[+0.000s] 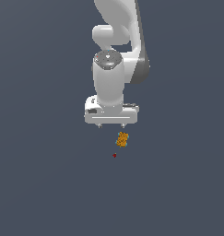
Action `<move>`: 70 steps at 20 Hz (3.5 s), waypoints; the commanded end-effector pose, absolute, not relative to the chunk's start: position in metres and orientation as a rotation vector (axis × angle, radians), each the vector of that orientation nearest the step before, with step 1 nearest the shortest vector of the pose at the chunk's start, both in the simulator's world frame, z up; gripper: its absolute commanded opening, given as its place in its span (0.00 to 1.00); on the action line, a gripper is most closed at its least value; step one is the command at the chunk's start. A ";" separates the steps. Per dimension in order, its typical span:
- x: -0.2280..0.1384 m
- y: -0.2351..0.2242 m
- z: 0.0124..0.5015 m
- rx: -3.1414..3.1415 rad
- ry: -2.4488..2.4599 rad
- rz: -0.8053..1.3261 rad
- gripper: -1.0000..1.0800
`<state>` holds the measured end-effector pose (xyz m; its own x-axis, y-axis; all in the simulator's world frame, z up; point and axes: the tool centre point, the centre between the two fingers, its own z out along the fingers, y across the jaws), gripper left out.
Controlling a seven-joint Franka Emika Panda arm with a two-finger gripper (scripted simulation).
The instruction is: Pick up the object and move it to a goal position.
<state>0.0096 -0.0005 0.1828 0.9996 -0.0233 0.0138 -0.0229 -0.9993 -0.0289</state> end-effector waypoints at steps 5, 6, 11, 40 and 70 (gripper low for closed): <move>0.010 0.007 0.181 -3.116 0.003 -0.018 0.96; 0.010 0.011 0.181 -3.118 -0.016 -0.016 0.96; 0.010 0.024 0.178 -3.124 -0.075 -0.010 0.96; 0.014 0.048 0.081 -3.111 0.402 0.000 0.96; 0.013 0.052 0.015 -3.105 0.478 0.000 0.00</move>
<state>0.0120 0.0518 0.0158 0.9537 -0.3007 -0.0010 -0.3007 -0.9537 0.0001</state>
